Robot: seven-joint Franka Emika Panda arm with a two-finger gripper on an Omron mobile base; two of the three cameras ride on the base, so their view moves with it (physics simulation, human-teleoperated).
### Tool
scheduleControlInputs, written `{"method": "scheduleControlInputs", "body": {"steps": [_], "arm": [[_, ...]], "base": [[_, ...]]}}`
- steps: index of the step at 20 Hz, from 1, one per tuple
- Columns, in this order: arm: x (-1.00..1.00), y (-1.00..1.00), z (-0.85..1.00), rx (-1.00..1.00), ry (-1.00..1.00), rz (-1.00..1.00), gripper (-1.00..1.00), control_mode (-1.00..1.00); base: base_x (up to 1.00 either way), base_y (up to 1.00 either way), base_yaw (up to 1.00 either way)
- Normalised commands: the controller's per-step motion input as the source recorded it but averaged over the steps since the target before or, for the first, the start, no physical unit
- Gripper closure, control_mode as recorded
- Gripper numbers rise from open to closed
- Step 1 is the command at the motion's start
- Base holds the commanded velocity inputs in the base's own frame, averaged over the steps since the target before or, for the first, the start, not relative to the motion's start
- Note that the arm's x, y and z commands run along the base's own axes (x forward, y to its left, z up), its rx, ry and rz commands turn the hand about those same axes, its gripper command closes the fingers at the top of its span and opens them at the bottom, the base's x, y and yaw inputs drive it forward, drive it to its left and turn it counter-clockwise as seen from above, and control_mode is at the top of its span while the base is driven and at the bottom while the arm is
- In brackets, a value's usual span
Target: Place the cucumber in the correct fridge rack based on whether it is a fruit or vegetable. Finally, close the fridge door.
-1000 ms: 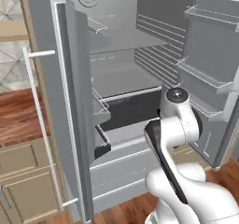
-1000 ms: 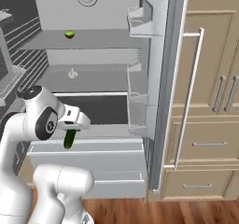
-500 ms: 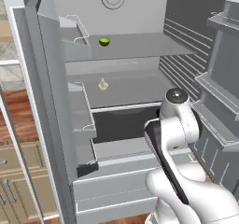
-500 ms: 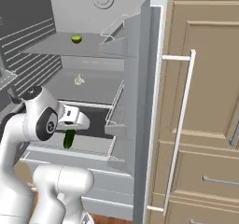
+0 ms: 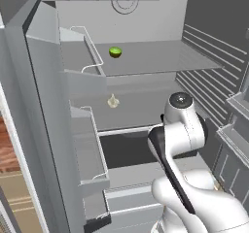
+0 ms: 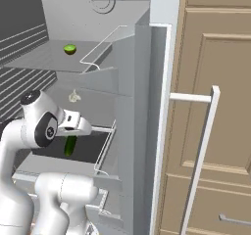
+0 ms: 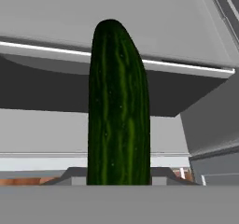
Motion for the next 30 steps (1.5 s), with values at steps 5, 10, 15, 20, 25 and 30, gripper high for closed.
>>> {"method": "scheduleControlInputs", "body": {"steps": [5, 10, 15, 20, 25, 30], "arm": [[0.0, 0.0, 0.0, 0.0, 0.0, 0.0, 1.0, 1.0], [0.19, 0.0, 0.21, 0.01, -0.12, 0.0, 1.0, -1.0], [0.59, 0.0, 0.28, 0.01, -0.12, 0.0, 1.0, -1.0], [0.83, 0.0, -0.15, 0.0, 0.13, 0.0, 1.0, -1.0], [0.77, 0.0, -0.13, 0.0, 0.12, 0.03, 1.0, -1.0], [0.55, 0.0, -0.19, 0.0, -0.03, 0.1, 1.0, -1.0]], "base": [[0.49, 0.03, 0.02], [0.05, 0.0, 0.0], [0.0, 0.0, 0.0], [0.0, 0.0, 0.0], [0.0, 0.0, 0.0], [0.0, 0.0, 0.0]]}}
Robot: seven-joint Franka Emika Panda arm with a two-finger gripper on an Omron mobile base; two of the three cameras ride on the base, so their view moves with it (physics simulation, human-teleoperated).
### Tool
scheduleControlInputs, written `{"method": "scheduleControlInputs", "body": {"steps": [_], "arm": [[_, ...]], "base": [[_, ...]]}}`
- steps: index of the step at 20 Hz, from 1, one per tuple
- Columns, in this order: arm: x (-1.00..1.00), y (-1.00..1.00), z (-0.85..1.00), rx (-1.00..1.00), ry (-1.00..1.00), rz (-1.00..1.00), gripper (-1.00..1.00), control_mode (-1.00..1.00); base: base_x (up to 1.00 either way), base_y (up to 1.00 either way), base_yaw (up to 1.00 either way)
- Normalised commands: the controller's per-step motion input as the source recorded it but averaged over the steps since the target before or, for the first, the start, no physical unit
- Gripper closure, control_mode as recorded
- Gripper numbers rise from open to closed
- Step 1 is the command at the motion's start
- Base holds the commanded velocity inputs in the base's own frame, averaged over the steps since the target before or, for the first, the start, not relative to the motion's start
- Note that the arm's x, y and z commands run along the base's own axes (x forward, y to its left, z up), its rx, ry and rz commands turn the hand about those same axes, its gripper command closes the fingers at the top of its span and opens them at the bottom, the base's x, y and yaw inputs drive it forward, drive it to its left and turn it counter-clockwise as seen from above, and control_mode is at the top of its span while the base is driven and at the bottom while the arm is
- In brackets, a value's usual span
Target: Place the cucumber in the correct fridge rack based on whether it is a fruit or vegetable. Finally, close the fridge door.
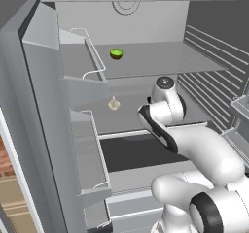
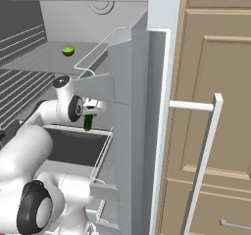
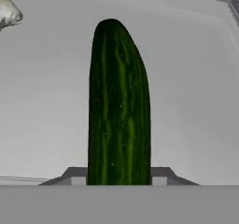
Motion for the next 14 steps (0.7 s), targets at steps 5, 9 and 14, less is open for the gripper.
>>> {"method": "scheduleControlInputs", "body": {"steps": [5, 9, 14], "arm": [[0.42, 0.0, -0.38, -0.01, -0.11, 0.1, 1.0, -1.0], [0.04, 0.01, -0.42, -0.06, -0.21, 0.11, 1.0, -1.0], [0.22, 0.02, -0.09, -0.01, -0.09, 0.06, 1.0, -1.0]], "base": [[0.0, 0.0, 0.0], [0.0, 0.0, 0.0], [0.0, 0.0, 0.0]]}}
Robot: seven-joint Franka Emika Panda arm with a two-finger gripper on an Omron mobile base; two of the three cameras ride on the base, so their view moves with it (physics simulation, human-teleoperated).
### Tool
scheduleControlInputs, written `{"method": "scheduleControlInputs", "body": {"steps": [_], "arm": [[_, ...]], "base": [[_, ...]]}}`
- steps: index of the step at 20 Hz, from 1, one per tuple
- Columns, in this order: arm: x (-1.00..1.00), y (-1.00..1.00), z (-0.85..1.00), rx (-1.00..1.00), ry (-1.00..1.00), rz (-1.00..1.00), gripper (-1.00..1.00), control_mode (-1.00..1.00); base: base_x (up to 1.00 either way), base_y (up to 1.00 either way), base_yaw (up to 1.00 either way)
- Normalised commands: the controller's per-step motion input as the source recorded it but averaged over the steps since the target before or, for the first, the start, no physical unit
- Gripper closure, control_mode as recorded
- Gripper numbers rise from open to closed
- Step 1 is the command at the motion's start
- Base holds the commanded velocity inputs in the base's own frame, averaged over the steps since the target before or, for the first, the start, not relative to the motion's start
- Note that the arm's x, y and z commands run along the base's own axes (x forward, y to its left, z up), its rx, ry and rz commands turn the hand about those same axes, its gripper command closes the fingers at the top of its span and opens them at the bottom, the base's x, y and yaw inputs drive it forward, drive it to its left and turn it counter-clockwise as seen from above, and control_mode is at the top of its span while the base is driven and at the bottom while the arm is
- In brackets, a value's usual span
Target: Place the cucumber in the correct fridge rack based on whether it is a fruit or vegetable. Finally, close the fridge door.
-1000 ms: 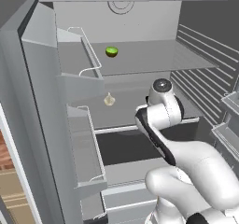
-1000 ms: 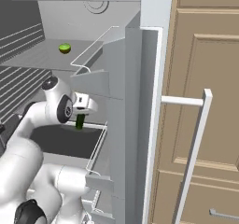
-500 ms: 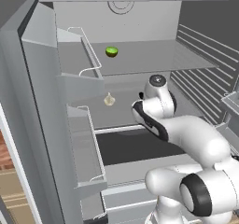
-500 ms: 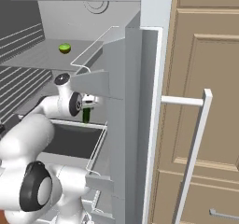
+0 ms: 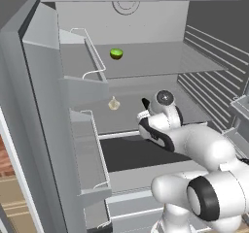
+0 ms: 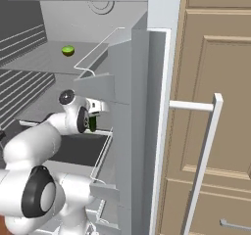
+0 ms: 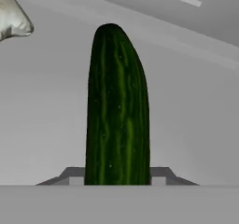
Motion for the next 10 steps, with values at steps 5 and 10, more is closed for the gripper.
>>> {"method": "scheduleControlInputs", "body": {"steps": [5, 10], "arm": [[0.29, 0.08, 0.0, -0.01, -0.05, 0.04, 1.0, -1.0], [0.32, 0.14, -0.11, -0.03, -0.08, 0.03, 1.0, -1.0]], "base": [[0.0, 0.0, 0.0], [0.0, 0.0, 0.0]]}}
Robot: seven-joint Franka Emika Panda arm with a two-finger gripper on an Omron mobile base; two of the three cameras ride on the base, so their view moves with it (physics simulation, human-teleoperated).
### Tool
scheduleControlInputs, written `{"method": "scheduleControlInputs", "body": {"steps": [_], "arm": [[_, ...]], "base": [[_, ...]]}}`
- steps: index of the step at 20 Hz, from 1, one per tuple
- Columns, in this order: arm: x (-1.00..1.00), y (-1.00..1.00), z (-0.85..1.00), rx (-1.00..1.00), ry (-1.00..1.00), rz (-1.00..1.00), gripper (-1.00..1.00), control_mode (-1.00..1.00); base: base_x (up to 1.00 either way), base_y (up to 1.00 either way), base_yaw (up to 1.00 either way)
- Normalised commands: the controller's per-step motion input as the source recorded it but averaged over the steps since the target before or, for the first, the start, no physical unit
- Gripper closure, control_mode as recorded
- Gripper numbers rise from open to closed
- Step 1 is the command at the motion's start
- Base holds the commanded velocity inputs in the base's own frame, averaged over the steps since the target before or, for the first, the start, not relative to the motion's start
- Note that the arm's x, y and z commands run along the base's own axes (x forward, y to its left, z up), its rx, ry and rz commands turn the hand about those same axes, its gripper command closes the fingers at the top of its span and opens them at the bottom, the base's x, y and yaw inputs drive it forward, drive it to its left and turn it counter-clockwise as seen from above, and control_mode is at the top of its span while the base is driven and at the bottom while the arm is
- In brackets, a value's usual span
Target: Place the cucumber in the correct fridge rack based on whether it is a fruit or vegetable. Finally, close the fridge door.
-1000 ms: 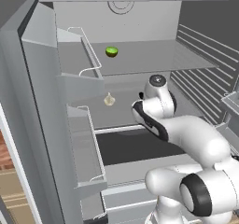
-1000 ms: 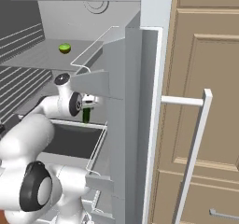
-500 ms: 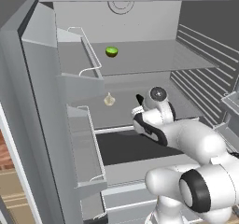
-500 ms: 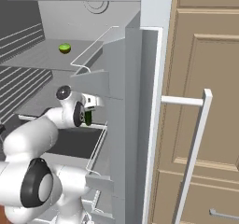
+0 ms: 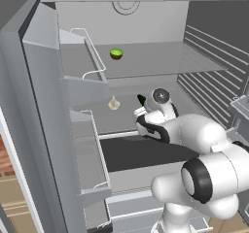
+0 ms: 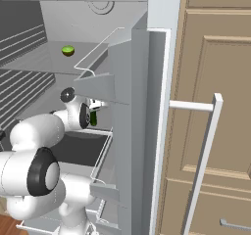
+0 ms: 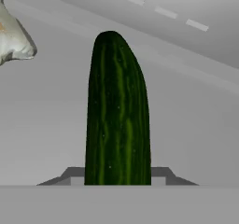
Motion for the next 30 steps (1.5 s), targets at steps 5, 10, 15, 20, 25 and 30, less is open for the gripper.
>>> {"method": "scheduleControlInputs", "body": {"steps": [5, 10, 15, 20, 25, 30], "arm": [[0.34, 0.06, -0.36, -0.01, -0.12, 0.05, 1.0, -1.0], [0.28, 0.07, -0.41, 0.0, -0.12, 0.07, 1.0, -1.0], [0.02, 0.12, -0.36, -0.01, -0.04, 0.04, -1.0, -1.0], [0.01, 0.0, -0.01, 0.0, 0.0, 0.02, -1.0, -1.0], [-0.3, 0.0, 0.1, 0.0, 0.0, 0.01, -1.0, -1.0], [-0.93, 0.0, 0.81, 0.04, 0.0, -0.06, -1.0, -1.0]], "base": [[0.0, 0.0, 0.0], [0.0, 0.0, 0.0], [0.0, 0.0, 0.0], [0.0, 0.0, 0.0], [0.0, 0.0, 0.0], [0.0, 0.0, 0.0]]}}
